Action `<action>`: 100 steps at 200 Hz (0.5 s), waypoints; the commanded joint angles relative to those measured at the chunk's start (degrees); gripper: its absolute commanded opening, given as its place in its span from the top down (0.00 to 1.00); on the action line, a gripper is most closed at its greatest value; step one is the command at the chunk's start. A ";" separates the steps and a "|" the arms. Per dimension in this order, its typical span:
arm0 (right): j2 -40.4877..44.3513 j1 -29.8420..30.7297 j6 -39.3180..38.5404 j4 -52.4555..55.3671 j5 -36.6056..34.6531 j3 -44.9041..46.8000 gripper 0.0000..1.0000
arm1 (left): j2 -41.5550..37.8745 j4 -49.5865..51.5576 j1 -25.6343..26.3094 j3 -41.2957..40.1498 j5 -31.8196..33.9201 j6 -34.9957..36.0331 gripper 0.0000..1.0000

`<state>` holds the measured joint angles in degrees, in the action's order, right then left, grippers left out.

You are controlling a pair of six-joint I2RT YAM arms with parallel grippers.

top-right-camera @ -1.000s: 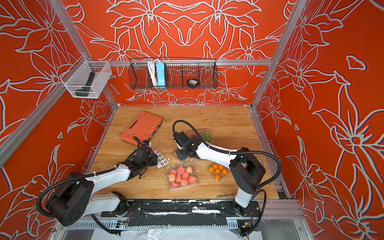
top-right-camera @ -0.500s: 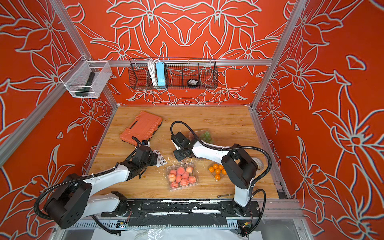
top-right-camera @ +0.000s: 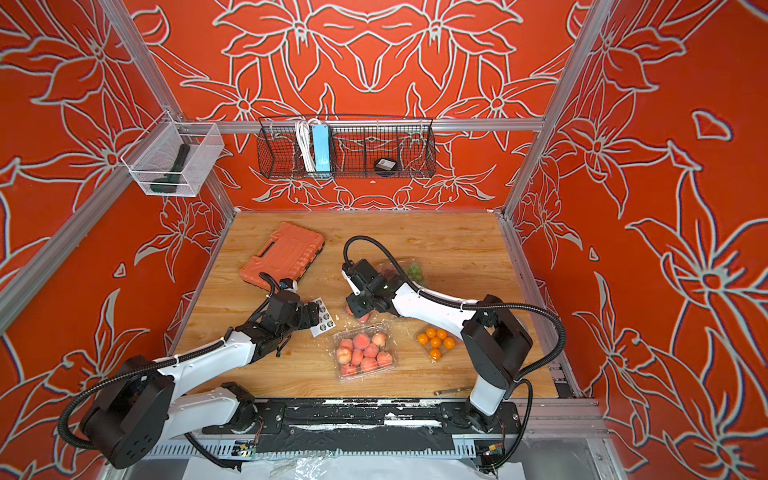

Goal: Label fruit boxes
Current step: Place the label sticker at the center of the board.

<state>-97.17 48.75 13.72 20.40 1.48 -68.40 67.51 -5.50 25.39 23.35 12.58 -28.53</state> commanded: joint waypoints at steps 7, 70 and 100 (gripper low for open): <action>-2.27 -0.15 -0.35 1.51 -1.16 -0.39 0.97 | -1.14 -0.49 -0.34 0.12 -0.50 -0.36 0.14; -6.06 -0.11 -0.51 3.40 -3.12 -1.47 1.00 | 0.20 -2.56 -0.24 -0.01 -2.73 0.26 0.14; -7.51 -0.19 -0.69 3.55 -2.94 -1.87 1.00 | 0.26 -3.18 -0.16 -0.24 -3.08 0.47 0.14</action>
<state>-103.13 48.71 13.72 22.04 -0.19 -68.82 67.35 -7.42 25.39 23.35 9.78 -28.18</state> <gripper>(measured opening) 0.044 0.859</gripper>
